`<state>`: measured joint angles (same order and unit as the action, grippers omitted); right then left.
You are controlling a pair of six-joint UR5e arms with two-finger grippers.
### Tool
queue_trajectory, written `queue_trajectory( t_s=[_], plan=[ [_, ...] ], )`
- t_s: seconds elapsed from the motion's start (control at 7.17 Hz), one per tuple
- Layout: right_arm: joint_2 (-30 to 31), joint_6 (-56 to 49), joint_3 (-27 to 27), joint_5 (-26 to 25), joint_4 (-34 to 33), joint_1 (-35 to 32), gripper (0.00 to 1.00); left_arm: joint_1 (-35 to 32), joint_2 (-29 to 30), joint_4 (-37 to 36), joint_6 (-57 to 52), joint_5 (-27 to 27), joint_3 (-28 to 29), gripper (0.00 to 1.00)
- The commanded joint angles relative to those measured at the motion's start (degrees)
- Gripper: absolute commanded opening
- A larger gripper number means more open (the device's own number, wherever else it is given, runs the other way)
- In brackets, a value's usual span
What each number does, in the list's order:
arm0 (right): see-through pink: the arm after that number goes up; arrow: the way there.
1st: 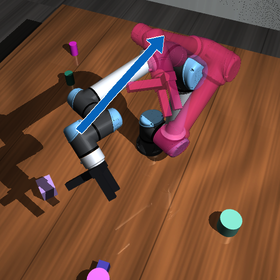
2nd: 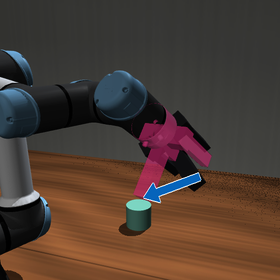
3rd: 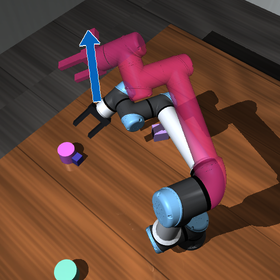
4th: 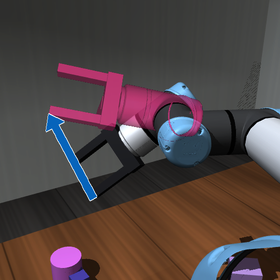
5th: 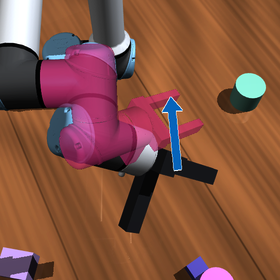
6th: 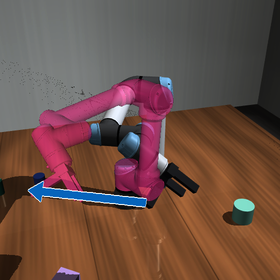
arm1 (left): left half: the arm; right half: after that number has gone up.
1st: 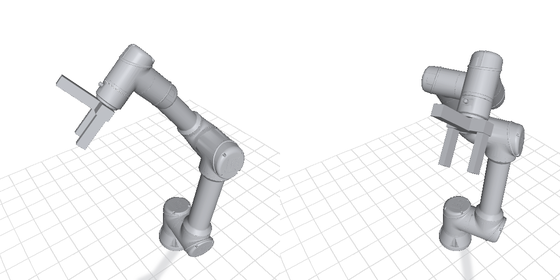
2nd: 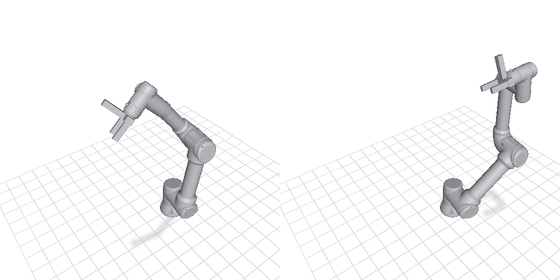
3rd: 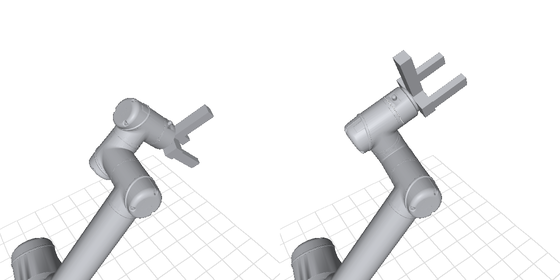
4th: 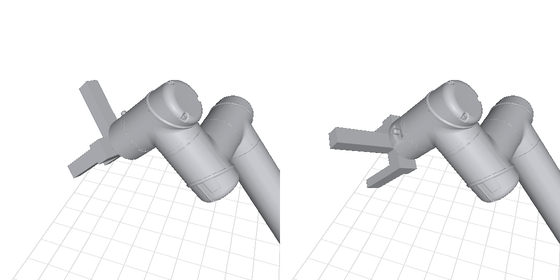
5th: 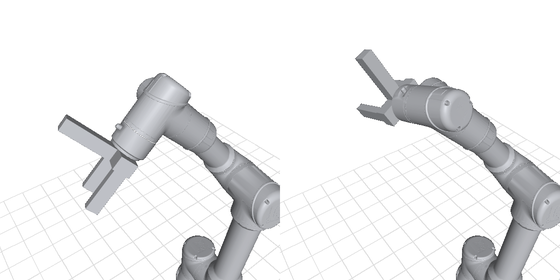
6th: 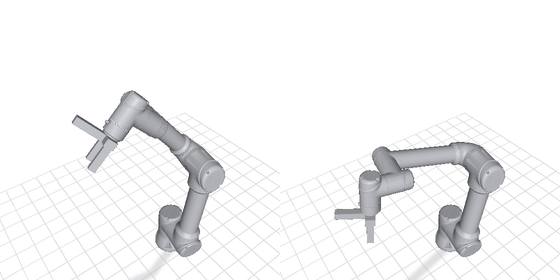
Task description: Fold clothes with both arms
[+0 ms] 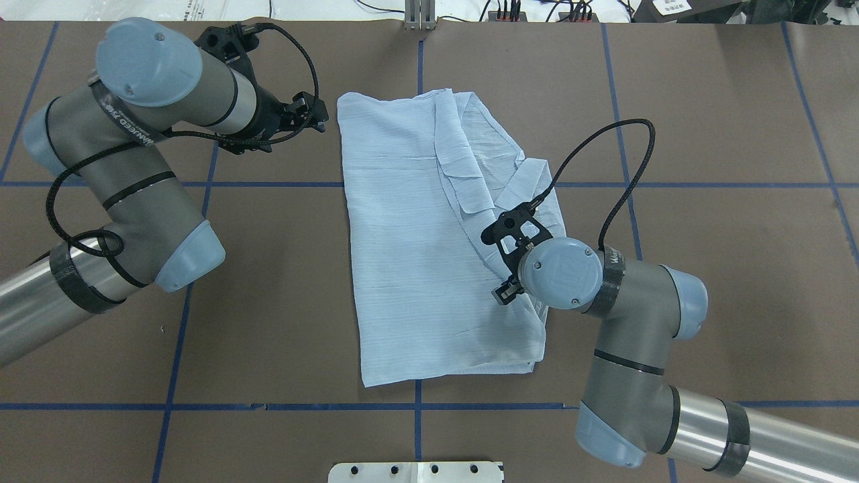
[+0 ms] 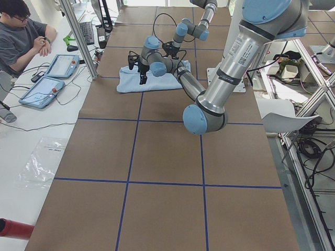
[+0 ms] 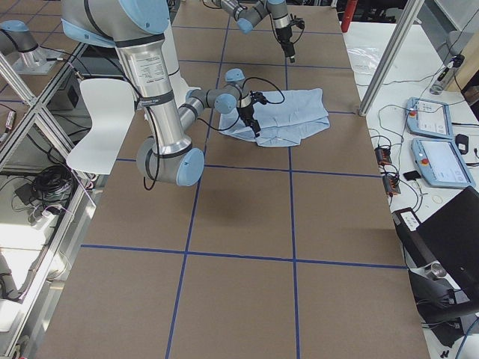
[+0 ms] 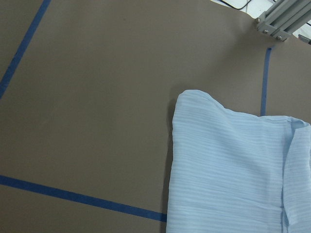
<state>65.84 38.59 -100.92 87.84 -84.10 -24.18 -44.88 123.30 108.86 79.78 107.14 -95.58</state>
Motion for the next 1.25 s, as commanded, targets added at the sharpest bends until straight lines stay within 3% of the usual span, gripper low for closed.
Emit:
queue_trajectory(
  t_s=[0.0,0.42,0.56,0.84,1.12],
  plan=[
    [3.13,-4.02,-0.24,0.23,0.16,-2.96,1.0,0.23,0.01,0.04,0.28,0.0,0.13,1.0],
    [7.2,-9.75,-1.99,2.06,0.61,-8.49,1.0,0.85,0.36,-0.05,1.6,0.0,0.04,1.0],
    [6.42,-10.45,-3.39,7.55,0.52,-11.38,1.0,0.85,0.36,-0.05,1.52,0.0,0.04,1.0],
    [-0.49,-9.94,-0.97,8.58,0.17,-11.68,1.0,0.85,0.01,0.12,1.17,0.0,0.13,1.0],
    [-9.37,-9.49,7.01,8.31,0.6,-11.5,1.0,0.76,-0.16,0.3,0.73,0.0,0.4,1.0]
  ],
)
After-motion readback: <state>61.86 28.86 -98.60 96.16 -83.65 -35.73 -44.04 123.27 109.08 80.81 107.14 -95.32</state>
